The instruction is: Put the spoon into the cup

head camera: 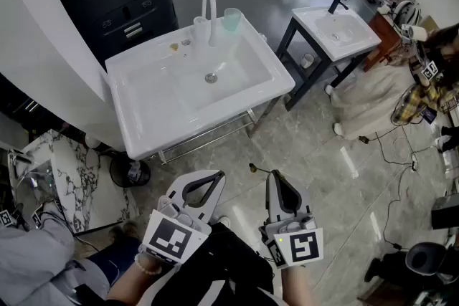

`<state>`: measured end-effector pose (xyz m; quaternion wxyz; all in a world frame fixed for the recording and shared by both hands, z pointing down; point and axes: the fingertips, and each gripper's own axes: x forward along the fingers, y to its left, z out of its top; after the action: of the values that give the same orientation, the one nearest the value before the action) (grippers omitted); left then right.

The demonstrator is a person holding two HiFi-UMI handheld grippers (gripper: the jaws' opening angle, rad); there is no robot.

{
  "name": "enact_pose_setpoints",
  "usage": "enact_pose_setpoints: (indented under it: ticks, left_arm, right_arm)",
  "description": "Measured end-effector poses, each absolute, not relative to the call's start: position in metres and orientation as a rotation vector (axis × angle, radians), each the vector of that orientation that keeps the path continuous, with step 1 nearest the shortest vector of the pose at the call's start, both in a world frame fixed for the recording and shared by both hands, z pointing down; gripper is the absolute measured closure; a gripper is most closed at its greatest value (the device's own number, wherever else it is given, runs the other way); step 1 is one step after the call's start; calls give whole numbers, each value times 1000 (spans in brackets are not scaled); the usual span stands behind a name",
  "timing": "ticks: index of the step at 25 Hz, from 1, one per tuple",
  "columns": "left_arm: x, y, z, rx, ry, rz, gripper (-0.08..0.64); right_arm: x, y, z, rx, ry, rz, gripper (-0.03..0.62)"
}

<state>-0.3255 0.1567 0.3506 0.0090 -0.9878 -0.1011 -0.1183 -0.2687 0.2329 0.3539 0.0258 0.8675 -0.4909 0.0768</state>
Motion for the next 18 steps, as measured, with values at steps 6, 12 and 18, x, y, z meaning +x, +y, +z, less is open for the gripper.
enact_pose_setpoints:
  ticks: [6, 12, 18]
  left_arm:
    - [-319, 157, 352, -3081, -319, -367, 563]
    - [-316, 160, 350, -3070, -325, -363, 563]
    - [-313, 168, 349, -3075, -318, -363, 563]
  right_arm:
    - [-262, 233, 354, 2688, -1517, 225, 584]
    - [-258, 237, 352, 2703, -1513, 219, 584]
    - [-254, 248, 350, 2742, -1506, 225, 584]
